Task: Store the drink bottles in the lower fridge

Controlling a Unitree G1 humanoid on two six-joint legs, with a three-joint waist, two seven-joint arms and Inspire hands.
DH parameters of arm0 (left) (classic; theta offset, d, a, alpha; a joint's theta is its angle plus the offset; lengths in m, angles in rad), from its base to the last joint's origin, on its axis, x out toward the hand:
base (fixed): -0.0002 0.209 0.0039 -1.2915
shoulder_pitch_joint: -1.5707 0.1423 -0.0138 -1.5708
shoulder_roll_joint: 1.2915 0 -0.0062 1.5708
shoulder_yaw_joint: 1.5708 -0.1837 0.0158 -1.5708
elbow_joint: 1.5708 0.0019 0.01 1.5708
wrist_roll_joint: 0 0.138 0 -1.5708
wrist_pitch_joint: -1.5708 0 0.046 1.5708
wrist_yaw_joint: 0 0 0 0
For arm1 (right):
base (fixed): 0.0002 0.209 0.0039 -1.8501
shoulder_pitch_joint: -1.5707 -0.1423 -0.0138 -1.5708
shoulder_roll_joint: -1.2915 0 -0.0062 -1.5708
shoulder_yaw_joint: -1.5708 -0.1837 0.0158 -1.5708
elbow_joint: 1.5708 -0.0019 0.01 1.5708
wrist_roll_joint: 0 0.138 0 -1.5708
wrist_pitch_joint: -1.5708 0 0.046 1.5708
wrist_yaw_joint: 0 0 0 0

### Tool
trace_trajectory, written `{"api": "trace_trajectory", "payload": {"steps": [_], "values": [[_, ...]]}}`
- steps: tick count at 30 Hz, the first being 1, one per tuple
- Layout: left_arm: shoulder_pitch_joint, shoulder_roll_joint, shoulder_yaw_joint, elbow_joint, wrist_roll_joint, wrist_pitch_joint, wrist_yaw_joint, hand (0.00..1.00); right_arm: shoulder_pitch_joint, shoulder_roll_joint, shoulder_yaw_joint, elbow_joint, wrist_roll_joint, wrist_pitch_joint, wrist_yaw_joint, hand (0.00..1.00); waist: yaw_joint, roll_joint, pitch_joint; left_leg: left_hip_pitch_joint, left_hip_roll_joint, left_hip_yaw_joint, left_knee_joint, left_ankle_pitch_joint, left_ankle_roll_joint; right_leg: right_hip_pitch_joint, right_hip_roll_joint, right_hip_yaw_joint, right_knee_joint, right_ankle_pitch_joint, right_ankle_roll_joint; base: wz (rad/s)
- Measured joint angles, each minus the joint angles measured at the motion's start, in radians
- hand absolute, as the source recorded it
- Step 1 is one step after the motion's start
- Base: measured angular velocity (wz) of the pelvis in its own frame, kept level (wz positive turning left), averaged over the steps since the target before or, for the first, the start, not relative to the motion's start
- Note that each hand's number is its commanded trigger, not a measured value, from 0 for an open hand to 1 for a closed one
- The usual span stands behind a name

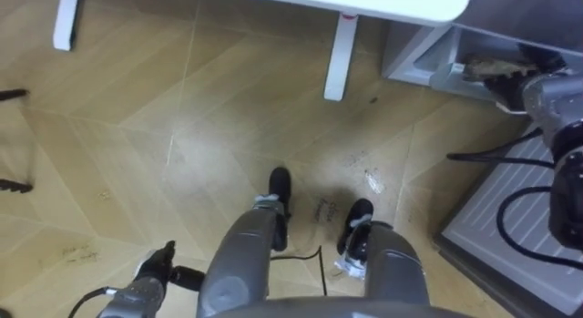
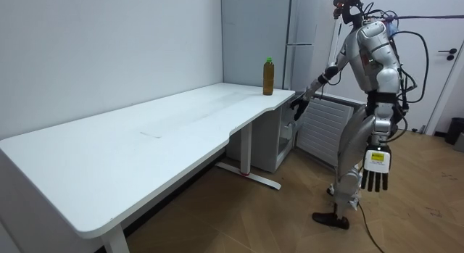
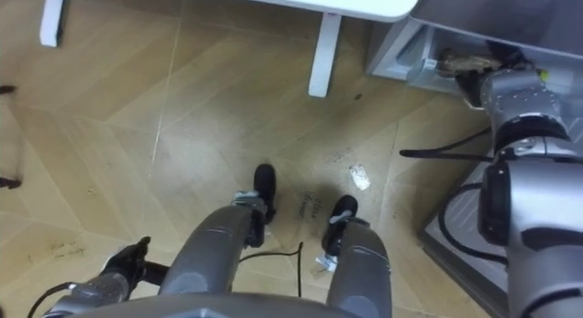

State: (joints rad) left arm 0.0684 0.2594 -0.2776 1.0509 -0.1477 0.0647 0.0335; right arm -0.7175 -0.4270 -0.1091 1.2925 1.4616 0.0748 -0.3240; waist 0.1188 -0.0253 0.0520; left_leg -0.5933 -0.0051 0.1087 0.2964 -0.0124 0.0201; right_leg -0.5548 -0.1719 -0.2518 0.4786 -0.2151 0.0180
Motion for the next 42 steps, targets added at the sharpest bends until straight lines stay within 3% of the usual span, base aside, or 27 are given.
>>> {"api": "trace_trajectory", "payload": {"steps": [9,13,15,17,21,25,29,31,36,42], "values": [[-0.036,-0.002,0.083,-0.009,0.005,-0.001,-0.046,0.0,0.126,0.0,0.0,-0.013,-0.081,0.01,0.149,0.0,-0.014,0.007,-0.0018,0.118,0.006,-0.001,-0.064,-0.001,-0.001,0.138,0.024,-0.014,-0.103,0.021,0.01,0.0],[-0.05,-0.002,0.104,-0.004,0.012,-0.019,-0.064,0.0,0.23,0.001,0.003,-0.015,-0.156,0.007,0.254,0.0,-0.028,0.006,-0.0048,0.209,0.005,0.002,-0.081,-0.013,-0.004,0.243,0.031,-0.017,-0.149,0.026,0.017,-0.03],[-0.033,-0.002,0.11,-0.004,0.011,-0.026,-0.063,0.0,0.303,0.02,0.011,-0.049,-0.19,-0.009,0.276,0.0,-0.031,-0.001,-0.019,0.263,0.008,0.013,-0.105,-0.019,-0.007,0.289,0.04,-0.005,-0.183,0.029,0.019,-0.21],[-0.013,-0.01,0.12,0.003,0.012,-0.026,-0.064,0.0,0.38,0.044,0.011,-0.063,-0.258,-0.015,0.307,0.0,-0.047,-0.002,-0.0418,0.321,0.016,0.024,-0.113,-0.033,-0.012,0.354,0.054,0.003,-0.232,0.041,0.02,-0.2],[0.002,-0.02,0.139,0.008,0.013,-0.027,-0.062,0.0,0.488,0.079,0.014,-0.063,-0.321,-0.023,0.318,0.0,-0.066,0.003,-0.0541,0.395,0.02,0.026,-0.117,-0.054,-0.017,0.445,0.064,0.005,-0.277,0.046,0.023,-0.05],[0.045,-0.037,0.165,-0.005,0.042,-0.036,-0.037,0.0,0.618,0.146,0.04,-0.045,-0.497,-0.031,0.324,0.0,-0.093,0.008,-0.0575,0.474,0.02,0.025,-0.134,-0.066,-0.025,0.531,0.071,0.009,-0.311,0.049,0.025,-0.04],[0.064,-0.056,0.197,-0.009,0.064,-0.045,-0.012,0.0,0.684,0.181,0.042,-0.024,-0.618,-0.031,0.302,0.0,-0.117,0.015,-0.0492,0.507,0.019,0.029,-0.143,-0.069,-0.024,0.56,0.071,0.012,-0.312,0.046,0.028,-0.03],[0.076,-0.056,0.198,-0.009,0.066,-0.046,-0.001,0.0,0.703,0.194,0.044,-0.007,-0.625,-0.03,0.291,0.0,-0.118,0.012,-0.0455,0.522,0.019,0.028,-0.144,-0.072,-0.025,0.575,0.071,0.011,-0.321,0.044,0.029,-0.02],[0.103,-0.064,0.208,-0.009,0.079,-0.049,0.014,0.0,0.748,0.216,0.045,0.007,-0.629,-0.03,0.293,0.0,-0.119,0.014,-0.0455,0.561,0.017,0.028,-0.145,-0.087,-0.025,0.612,0.071,0.022,-0.329,0.04,0.033,-0.06],[0.142,-0.083,0.299,-0.01,0.121,-0.042,0.015,0.0,0.795,0.226,0.008,0.026,-0.683,-0.03,0.328,0.0,-0.15,0.02,-0.0451,0.578,0.013,0.026,-0.145,-0.096,-0.025,0.635,0.07,0.028,-0.333,0.038,0.036,-0.02]]}}
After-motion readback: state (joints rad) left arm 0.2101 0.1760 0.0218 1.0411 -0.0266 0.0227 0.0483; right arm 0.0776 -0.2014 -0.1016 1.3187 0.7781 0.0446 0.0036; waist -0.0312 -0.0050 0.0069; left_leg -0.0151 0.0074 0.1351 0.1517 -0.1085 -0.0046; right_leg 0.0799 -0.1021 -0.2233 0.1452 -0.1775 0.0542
